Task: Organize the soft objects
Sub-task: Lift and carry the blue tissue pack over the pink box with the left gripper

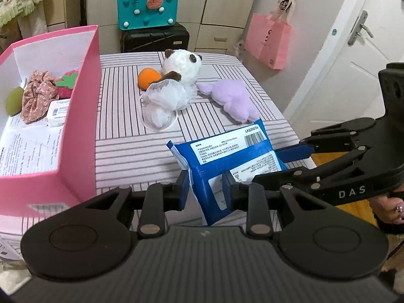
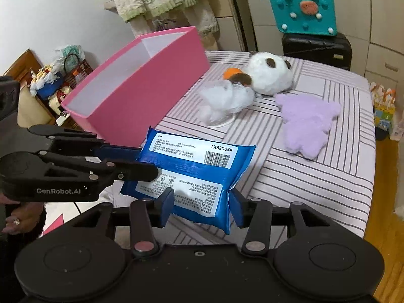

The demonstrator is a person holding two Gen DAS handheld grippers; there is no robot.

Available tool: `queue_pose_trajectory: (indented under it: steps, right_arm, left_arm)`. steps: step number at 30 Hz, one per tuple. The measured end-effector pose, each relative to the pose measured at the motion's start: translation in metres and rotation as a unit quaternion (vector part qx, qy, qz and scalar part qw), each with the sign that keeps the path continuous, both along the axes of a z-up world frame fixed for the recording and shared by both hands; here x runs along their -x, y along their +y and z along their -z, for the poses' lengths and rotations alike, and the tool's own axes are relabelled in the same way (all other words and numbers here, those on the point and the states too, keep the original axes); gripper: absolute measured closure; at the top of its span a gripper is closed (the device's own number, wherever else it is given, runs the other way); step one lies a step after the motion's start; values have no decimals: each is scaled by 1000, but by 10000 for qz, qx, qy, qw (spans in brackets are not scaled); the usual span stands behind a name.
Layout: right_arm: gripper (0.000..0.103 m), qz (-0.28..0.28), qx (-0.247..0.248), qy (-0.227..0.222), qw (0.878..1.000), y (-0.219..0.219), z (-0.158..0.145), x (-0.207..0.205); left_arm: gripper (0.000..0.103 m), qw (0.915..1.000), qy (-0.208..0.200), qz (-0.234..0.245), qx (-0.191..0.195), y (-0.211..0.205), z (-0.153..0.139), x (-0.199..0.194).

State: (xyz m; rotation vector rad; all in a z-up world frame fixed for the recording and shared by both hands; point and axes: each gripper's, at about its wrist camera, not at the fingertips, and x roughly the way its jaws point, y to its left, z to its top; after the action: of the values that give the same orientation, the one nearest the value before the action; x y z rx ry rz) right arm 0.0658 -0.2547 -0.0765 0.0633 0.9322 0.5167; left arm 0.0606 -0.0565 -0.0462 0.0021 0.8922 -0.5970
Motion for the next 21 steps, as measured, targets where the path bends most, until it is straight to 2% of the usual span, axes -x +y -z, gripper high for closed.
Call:
queue_pose_trajectory:
  steps: [9, 15, 21]
  right_arm:
    - [46, -328, 35, -63, 9994, 23, -15, 19]
    - [45, -689, 9, -252, 9973, 47, -34, 24]
    - [45, -1181, -179, -291, 9924, 77, -50, 22]
  left_arm:
    - [76, 9997, 184, 44, 134, 34, -9, 18]
    - [76, 9988, 243, 14, 435, 75, -24, 25]
    - [76, 9991, 155, -231, 333, 111, -38, 28]
